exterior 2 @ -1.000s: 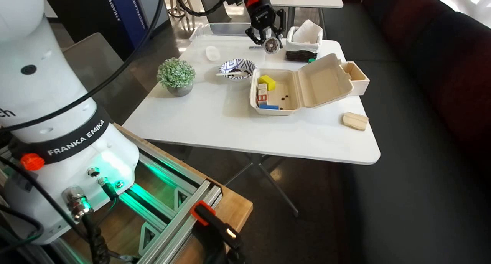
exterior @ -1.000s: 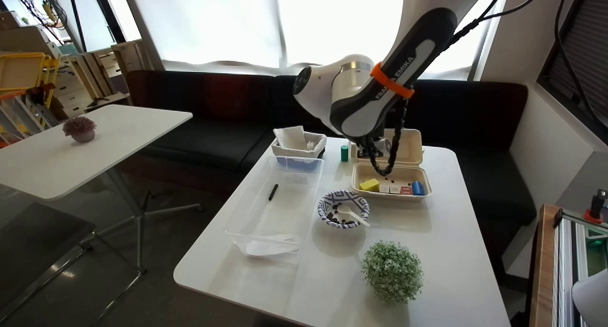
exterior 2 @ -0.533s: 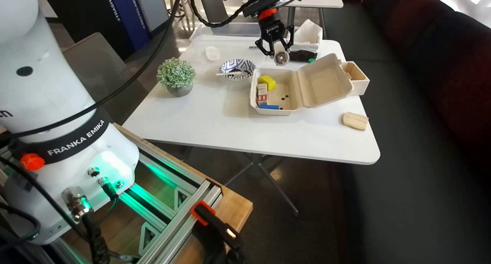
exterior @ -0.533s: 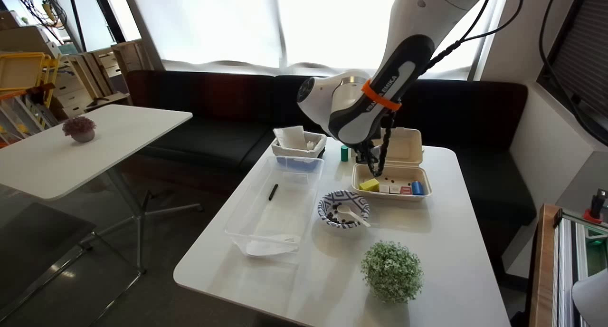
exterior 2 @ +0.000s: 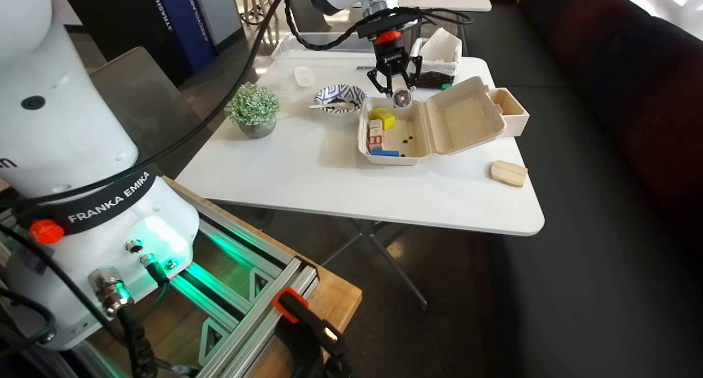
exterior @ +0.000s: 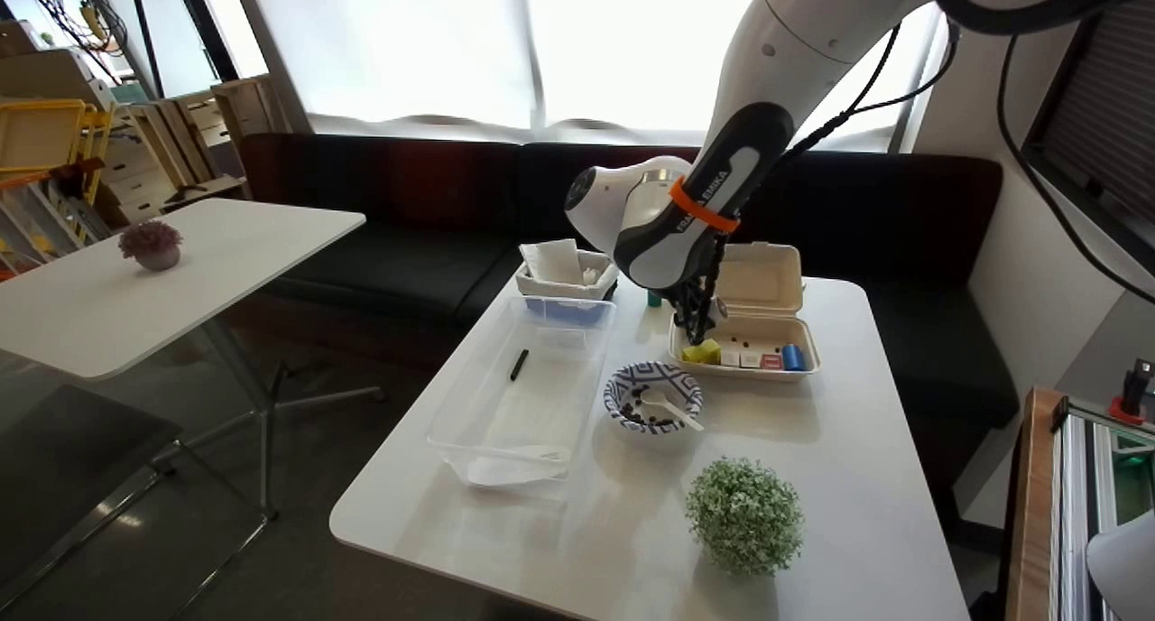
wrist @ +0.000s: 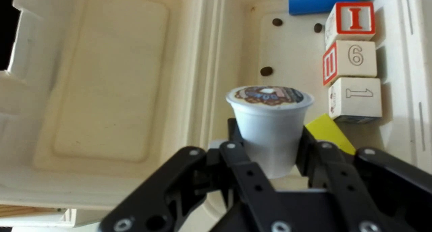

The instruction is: Remove the white object from the container

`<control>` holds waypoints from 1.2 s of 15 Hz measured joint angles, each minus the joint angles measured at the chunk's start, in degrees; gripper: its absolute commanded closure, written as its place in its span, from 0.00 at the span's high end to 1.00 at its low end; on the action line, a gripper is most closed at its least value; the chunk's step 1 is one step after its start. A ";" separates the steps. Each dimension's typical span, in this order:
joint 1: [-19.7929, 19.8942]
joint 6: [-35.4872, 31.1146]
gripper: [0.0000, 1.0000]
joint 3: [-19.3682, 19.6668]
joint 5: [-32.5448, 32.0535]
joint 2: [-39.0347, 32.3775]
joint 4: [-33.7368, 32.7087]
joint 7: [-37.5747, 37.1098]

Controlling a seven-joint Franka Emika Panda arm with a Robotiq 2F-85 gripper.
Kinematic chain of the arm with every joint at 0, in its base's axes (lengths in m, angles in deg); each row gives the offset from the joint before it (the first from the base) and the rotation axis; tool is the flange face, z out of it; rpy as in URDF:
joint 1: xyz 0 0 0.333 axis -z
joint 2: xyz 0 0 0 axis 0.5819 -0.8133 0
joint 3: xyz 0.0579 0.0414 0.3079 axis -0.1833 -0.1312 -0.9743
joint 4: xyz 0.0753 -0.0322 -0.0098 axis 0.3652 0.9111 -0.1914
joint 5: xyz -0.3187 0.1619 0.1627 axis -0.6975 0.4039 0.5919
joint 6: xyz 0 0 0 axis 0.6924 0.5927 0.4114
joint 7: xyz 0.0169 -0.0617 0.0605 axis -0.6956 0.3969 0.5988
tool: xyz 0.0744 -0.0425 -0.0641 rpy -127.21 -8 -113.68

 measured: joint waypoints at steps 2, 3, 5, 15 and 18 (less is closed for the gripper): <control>0.25 0.00 0.66 0.00 1.23 -1.08 -1.09 1.38; 0.39 0.00 0.71 0.01 1.81 -1.58 -1.62 1.89; 0.62 -0.07 0.87 0.08 2.49 -2.19 -2.52 2.39; 0.94 7.70 1.00 0.35 12.37 3.78 -3.02 1.58; 2.32 10.72 1.00 0.28 19.07 8.23 -2.09 1.28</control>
